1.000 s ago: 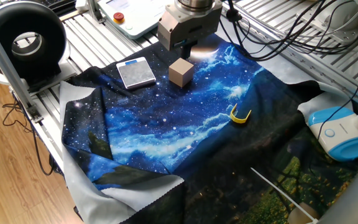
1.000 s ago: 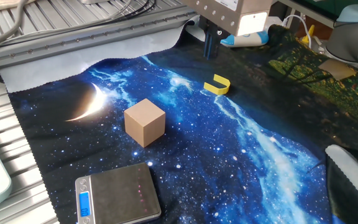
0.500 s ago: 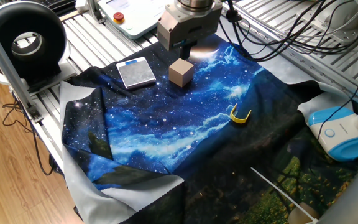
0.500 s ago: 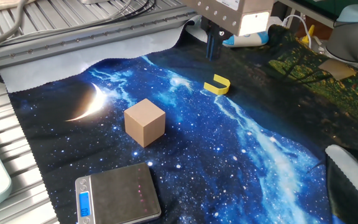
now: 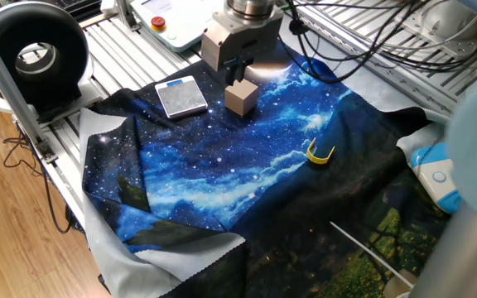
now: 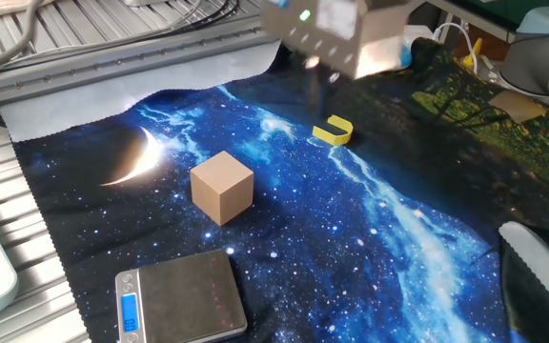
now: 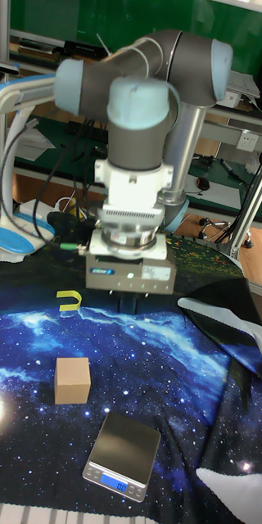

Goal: Place the block on the scale

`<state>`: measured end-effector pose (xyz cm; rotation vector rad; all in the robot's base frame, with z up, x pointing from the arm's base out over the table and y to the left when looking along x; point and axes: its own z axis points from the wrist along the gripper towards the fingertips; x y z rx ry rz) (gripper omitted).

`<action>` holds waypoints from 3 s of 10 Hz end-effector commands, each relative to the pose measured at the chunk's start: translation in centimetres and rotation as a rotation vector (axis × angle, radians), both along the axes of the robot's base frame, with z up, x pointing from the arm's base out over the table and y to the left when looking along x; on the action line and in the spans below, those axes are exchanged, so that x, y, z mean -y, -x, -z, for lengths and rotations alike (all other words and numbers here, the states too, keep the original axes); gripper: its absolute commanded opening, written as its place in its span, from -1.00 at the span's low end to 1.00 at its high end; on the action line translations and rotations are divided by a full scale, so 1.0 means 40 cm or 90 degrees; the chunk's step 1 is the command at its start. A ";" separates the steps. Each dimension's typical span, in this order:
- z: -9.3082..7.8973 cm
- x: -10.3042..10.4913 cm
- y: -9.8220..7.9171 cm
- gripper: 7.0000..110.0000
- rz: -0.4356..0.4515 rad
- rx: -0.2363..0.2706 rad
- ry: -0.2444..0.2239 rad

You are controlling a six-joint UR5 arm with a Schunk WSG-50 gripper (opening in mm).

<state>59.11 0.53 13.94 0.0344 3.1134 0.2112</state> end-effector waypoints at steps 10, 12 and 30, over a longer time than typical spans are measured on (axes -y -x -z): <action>0.139 0.134 -0.136 0.15 -0.065 0.044 0.065; 0.155 0.144 -0.143 0.15 -0.073 0.049 0.068; 0.282 0.186 -0.145 0.57 -0.107 0.056 0.075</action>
